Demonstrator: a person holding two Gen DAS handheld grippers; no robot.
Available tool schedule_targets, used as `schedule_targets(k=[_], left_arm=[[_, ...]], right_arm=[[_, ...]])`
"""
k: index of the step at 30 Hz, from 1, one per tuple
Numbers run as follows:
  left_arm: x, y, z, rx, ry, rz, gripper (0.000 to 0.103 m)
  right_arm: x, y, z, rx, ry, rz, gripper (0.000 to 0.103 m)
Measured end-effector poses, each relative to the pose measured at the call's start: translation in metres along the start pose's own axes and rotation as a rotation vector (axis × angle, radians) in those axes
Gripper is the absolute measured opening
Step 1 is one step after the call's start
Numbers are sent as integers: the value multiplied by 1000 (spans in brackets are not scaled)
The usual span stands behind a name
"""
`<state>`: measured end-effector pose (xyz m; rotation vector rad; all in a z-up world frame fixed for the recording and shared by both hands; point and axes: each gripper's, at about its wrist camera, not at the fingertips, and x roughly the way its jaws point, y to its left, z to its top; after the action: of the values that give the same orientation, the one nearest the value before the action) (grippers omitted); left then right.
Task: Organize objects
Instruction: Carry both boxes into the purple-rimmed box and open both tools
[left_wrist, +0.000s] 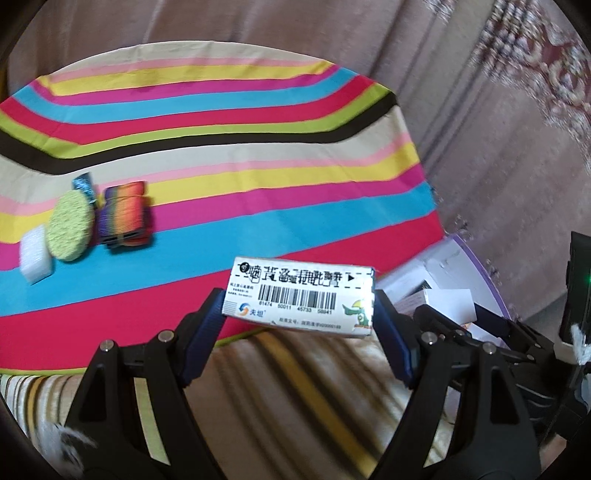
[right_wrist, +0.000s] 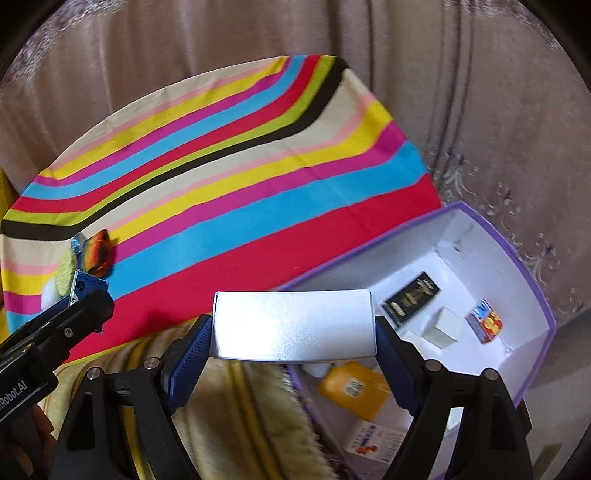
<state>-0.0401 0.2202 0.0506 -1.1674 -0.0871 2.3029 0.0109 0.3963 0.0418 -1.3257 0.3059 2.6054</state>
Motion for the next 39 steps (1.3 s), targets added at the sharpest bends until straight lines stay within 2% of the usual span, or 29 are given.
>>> schedule_targets(k=[15,20,24,29,36,39], left_arm=[[29,-80,-8,165,82,-106,80],[34,-99,-12,206,101,-149,80],[40,-107,-12,212,120,-181,81],[40,-114,-13,230,121,-222,92],[36,-108,-10,192,97,-212,92],[31,-98,-9,151,71,-181,92]], right_arm=[[-12,-88,-20,150,17,-119,85],[-14,-105,-25,186,19,-159,85],[-15,-118,-26,231,7,-158,87],[-12,-126,-27,249,14,-169,87],[-16,-121,-25,227,0,-162,89],[-17,-116,-24,218,-2,-149,89]])
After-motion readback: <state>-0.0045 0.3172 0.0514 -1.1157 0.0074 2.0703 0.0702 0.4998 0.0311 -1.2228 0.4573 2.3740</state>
